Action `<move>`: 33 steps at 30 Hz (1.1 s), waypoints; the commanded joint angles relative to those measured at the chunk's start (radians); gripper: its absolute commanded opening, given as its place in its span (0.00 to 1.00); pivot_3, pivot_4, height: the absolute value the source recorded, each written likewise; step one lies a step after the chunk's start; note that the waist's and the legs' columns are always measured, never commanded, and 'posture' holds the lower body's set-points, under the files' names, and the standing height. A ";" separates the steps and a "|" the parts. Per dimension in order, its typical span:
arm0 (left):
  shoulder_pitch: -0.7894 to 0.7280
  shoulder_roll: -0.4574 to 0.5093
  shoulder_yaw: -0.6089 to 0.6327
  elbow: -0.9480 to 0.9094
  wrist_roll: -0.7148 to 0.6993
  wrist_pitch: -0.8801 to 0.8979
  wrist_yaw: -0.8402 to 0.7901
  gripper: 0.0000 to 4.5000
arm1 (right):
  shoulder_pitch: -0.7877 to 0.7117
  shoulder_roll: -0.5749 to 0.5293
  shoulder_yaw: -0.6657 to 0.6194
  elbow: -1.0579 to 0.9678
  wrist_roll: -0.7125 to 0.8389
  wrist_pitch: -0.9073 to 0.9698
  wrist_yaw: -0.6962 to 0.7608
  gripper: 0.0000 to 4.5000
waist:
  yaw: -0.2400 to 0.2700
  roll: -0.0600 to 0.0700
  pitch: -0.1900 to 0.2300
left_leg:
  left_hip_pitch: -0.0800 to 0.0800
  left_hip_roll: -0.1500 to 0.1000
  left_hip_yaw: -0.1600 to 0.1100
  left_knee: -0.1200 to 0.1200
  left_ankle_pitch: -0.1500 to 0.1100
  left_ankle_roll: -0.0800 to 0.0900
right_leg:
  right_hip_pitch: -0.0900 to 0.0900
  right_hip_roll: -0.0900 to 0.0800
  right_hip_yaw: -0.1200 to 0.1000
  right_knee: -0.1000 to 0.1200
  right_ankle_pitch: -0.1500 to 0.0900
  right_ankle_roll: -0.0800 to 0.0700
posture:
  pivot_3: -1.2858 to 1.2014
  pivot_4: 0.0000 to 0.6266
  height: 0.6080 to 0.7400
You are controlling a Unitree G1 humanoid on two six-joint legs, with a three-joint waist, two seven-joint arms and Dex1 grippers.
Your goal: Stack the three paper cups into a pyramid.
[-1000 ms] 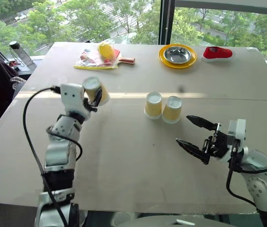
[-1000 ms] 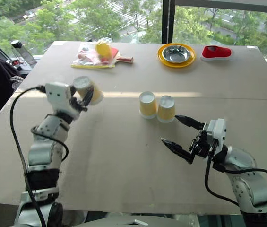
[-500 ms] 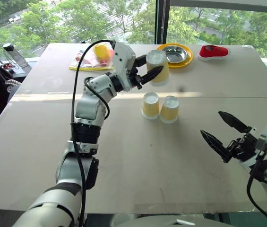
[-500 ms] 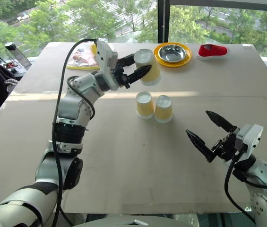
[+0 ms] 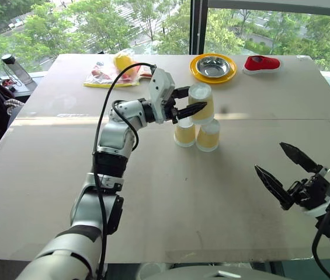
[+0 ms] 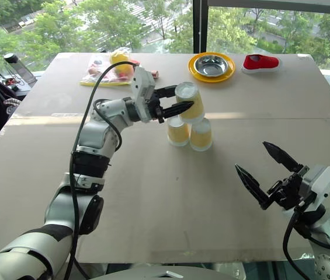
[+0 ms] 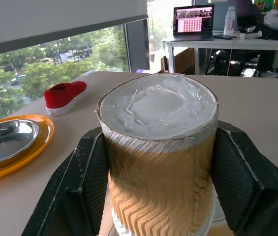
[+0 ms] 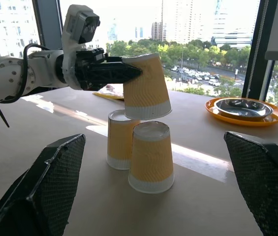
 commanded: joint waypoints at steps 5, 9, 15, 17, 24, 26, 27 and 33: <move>0.000 0.005 -0.005 -0.029 0.016 -0.024 -0.003 0.63 | -0.011 0.003 -0.012 -0.007 0.009 -0.033 -0.004 1.00 | 0.000 0.000 0.000 | 0.000 0.000 0.000 0.001 0.000 0.000 | 0.000 0.000 0.000 0.000 0.000 0.000 | 0.52 0.24 1.00; 0.018 0.006 -0.010 -0.042 0.018 -0.020 -0.009 0.63 | -0.013 0.003 -0.011 -0.006 0.011 -0.034 -0.004 1.00 | 0.000 0.000 0.000 | 0.000 0.000 0.000 0.001 0.000 0.000 | 0.000 0.000 0.000 0.000 0.000 0.000 | 0.52 0.24 1.00; 0.029 0.026 -0.012 -0.055 0.036 -0.022 0.000 0.63 | -0.025 0.003 -0.002 0.007 0.007 -0.037 0.001 1.00 | -0.001 0.000 0.000 | 0.000 0.000 0.000 0.002 0.000 0.000 | 0.000 0.000 0.000 0.001 0.000 0.000 | 0.52 0.24 1.00; 0.028 0.025 -0.010 -0.056 0.035 -0.017 0.009 0.63 | -0.030 0.003 0.000 0.010 0.006 -0.038 0.001 1.00 | -0.001 0.000 0.000 | 0.000 0.000 0.000 0.002 0.000 0.000 | 0.000 0.000 0.000 0.001 0.000 0.000 | 0.52 0.24 1.00; 0.022 0.023 -0.008 -0.057 0.045 -0.022 0.022 0.99 | -0.036 0.002 0.002 0.012 0.004 -0.037 0.001 1.00 | 0.000 0.000 0.000 | 0.000 0.000 0.000 0.004 0.000 0.000 | 0.000 0.000 0.000 0.002 0.000 0.000 | 0.52 0.24 1.00; 0.022 0.025 -0.007 -0.062 0.043 -0.018 0.023 0.99 | -0.038 0.002 0.002 0.014 0.004 -0.037 0.002 1.00 | 0.000 0.000 0.000 | 0.000 0.000 0.000 0.004 0.000 0.000 | 0.000 0.000 0.000 0.002 0.000 0.000 | 0.52 0.24 1.00; 0.023 0.025 -0.003 -0.070 0.037 -0.014 0.023 0.99 | -0.039 0.002 0.002 0.015 0.004 -0.038 0.002 1.00 | 0.000 0.000 0.000 | 0.000 0.000 0.000 0.004 0.000 0.000 | 0.000 0.000 0.000 0.002 0.000 0.000 | 0.52 0.24 1.00; 0.058 0.048 0.019 -0.176 -0.011 0.030 0.010 0.99 | -0.033 0.003 0.001 0.028 0.007 -0.044 0.016 1.00 | -0.001 0.000 0.000 | 0.000 0.000 0.000 0.004 0.000 0.000 | 0.000 0.000 0.000 0.002 0.000 0.001 | 0.52 0.24 1.00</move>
